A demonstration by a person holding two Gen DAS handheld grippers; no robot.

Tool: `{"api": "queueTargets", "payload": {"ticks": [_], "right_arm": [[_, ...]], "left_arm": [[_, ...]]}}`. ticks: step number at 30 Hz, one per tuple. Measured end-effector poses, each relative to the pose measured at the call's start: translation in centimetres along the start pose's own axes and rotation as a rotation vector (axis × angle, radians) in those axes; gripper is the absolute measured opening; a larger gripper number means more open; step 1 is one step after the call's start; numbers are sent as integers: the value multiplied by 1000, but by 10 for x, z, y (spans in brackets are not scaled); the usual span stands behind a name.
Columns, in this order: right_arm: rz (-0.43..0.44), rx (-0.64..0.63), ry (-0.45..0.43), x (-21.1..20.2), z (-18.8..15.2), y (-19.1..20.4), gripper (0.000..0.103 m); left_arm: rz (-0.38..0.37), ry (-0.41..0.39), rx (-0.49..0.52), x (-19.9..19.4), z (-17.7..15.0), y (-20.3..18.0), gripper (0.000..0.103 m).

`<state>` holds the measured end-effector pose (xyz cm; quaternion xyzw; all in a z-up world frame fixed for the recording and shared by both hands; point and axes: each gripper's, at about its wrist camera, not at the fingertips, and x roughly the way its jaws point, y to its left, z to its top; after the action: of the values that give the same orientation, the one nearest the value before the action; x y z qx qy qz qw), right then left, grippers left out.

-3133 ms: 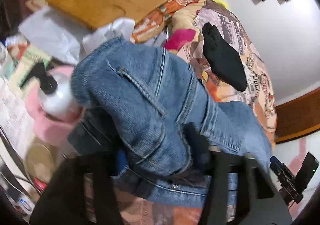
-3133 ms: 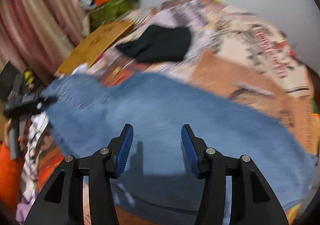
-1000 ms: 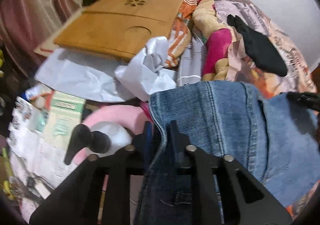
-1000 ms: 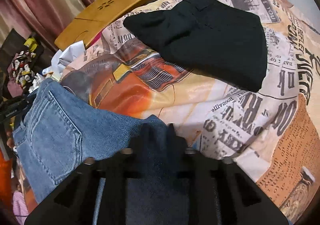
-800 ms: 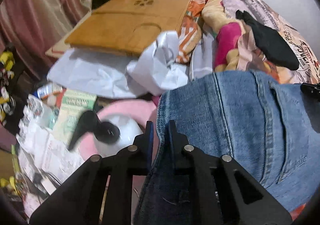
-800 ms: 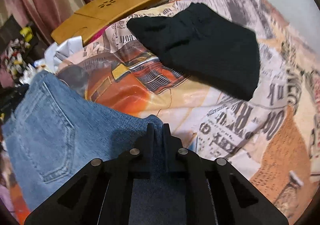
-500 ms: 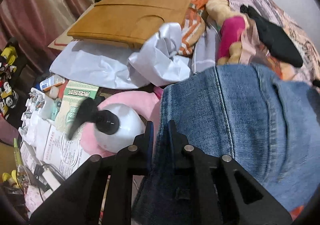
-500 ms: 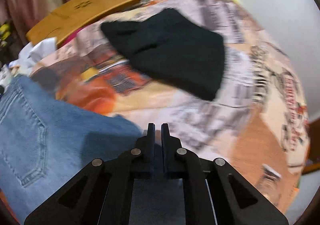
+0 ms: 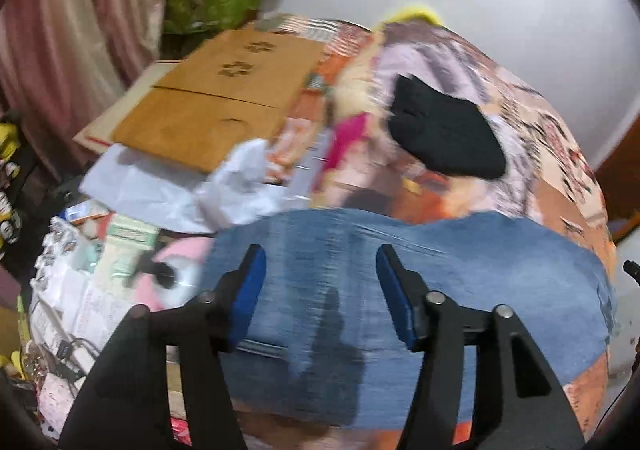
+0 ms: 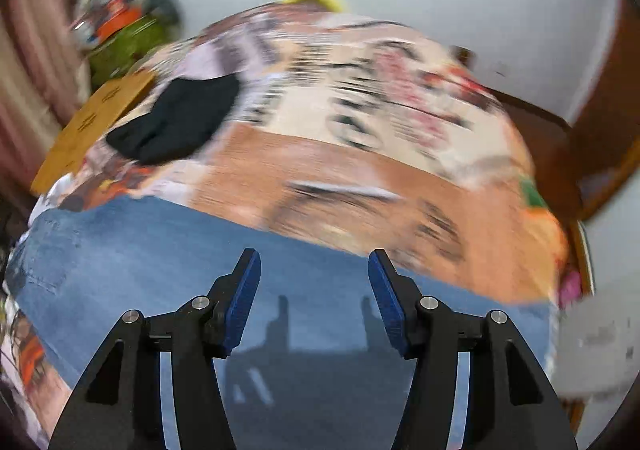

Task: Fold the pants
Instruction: 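Grasp the frayed leg hem with the right gripper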

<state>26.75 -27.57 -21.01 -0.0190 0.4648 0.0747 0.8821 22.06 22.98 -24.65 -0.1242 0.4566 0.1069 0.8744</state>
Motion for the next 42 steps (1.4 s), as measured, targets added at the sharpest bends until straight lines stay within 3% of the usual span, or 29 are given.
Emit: {"api": "queueTargets", "payload": {"ticks": [4, 10, 15, 17, 19, 22, 27, 30, 32, 37, 42], "right_arm": [[-98, 130, 13, -20, -42, -77, 52], [-179, 334, 60, -26, -106, -157, 52], [-198, 431, 66, -17, -134, -186, 52], [-174, 460, 55, -11, -136, -191, 52], [-143, 472, 52, -3, -136, -197, 52], [-111, 495, 54, 15, -133, -202, 52], [-127, 568, 55, 42, -146, -209, 52], [-155, 583, 26, 39, -147, -208, 39], [-178, 569, 12, 33, -145, -209, 15], [-197, 519, -33, 18, -138, -209, 10], [-212, 494, 22, 34, -133, -212, 9]], "left_arm": [[-63, 71, 50, 17, -10, -54, 66], [-127, 191, 137, 47, -32, -127, 66], [-113, 251, 229, 63, -55, -173, 67], [-53, 230, 277, 66, -66, -188, 71], [4, 188, 317, 61, -70, -193, 75], [21, 184, 334, 60, -70, -194, 76], [34, 187, 318, 64, -69, -192, 80], [32, 191, 310, 63, -69, -189, 82], [35, 196, 301, 64, -69, -188, 85], [25, 199, 281, 65, -69, -185, 86], [8, 203, 260, 65, -69, -182, 86]]}}
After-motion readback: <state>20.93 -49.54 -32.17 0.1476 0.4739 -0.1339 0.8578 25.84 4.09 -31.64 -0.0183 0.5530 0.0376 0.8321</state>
